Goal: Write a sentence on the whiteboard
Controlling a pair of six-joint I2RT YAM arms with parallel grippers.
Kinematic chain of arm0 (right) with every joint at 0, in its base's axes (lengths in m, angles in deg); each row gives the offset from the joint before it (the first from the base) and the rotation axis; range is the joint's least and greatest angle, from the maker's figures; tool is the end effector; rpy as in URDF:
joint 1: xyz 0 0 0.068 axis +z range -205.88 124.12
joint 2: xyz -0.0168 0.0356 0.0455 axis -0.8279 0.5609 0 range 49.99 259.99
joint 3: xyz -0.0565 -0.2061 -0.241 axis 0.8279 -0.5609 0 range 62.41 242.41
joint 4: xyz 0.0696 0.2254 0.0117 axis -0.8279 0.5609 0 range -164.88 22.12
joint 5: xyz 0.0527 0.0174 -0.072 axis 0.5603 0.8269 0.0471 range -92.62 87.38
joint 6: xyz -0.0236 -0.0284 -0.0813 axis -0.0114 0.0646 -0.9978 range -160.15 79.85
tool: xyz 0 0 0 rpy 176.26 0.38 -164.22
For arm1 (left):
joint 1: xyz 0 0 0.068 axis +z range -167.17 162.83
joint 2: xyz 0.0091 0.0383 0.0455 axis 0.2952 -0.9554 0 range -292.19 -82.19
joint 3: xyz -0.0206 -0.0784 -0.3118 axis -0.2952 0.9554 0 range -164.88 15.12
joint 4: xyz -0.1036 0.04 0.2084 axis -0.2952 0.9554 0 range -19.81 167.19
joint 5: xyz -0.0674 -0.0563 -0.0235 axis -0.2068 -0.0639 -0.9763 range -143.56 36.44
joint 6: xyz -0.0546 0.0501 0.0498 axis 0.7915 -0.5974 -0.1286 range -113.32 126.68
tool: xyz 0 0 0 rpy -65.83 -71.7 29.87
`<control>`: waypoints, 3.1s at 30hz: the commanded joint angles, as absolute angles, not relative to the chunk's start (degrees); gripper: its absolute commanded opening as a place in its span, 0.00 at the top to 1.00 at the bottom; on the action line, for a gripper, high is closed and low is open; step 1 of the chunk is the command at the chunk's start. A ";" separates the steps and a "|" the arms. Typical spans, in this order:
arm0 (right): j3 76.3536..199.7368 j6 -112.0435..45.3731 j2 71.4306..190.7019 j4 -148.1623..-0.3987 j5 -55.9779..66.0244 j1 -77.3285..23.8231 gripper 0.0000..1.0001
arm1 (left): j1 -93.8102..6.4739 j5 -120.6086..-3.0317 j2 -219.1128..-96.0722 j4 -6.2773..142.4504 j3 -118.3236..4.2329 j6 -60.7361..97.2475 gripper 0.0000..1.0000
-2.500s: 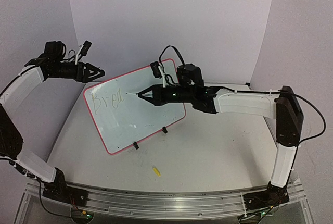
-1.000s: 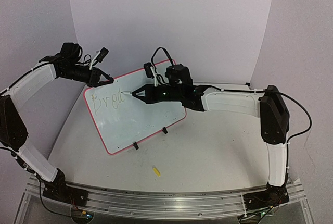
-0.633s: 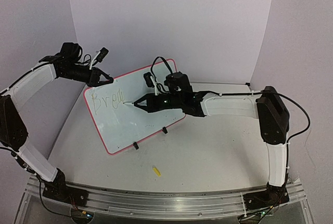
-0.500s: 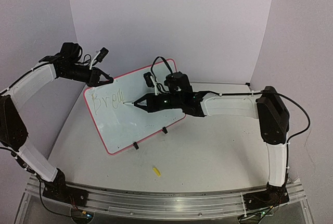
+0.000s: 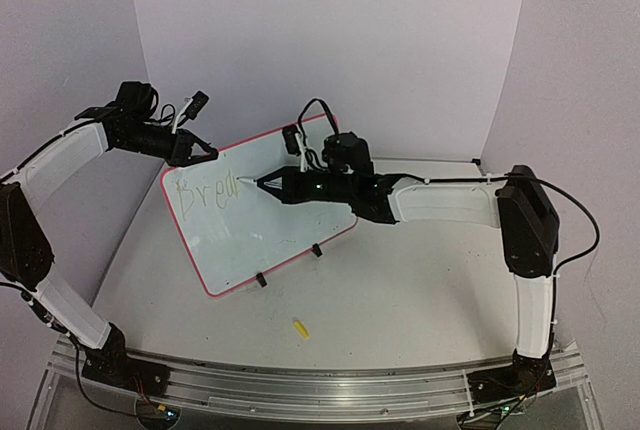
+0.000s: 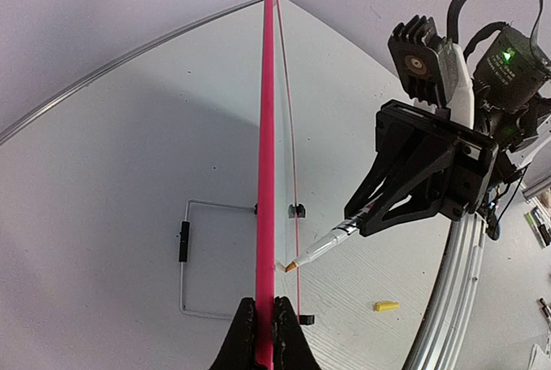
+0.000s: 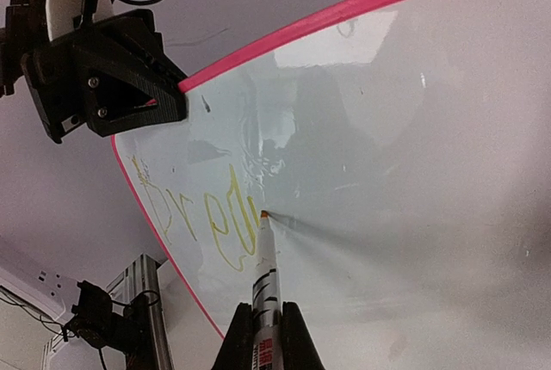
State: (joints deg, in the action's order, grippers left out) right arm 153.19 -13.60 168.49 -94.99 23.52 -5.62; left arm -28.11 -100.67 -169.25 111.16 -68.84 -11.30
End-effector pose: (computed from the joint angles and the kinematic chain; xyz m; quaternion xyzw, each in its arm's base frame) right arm 0.3151 0.4339 0.3225 -0.2963 0.6867 0.5319 0.3971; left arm 0.2998 -0.1173 0.3867 0.3617 0.7784 -0.3453 0.3796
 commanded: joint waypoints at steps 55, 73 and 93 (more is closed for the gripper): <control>146.41 -10.16 162.56 -102.60 13.57 -6.11 1.00 | -28.67 -101.86 -168.41 111.42 -67.23 -12.88 1.00; 139.29 -8.45 161.44 -101.85 14.71 -6.10 1.00 | -28.65 -101.64 -168.38 111.64 -67.23 -13.07 1.00; 140.67 -7.95 158.18 -107.09 19.45 -7.34 1.00 | -28.66 -101.46 -168.32 111.94 -67.01 -13.38 1.00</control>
State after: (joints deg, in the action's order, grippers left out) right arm 139.51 -8.63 158.52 -104.67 18.42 -6.51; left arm -28.00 -101.01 -169.21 110.70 -68.45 -11.37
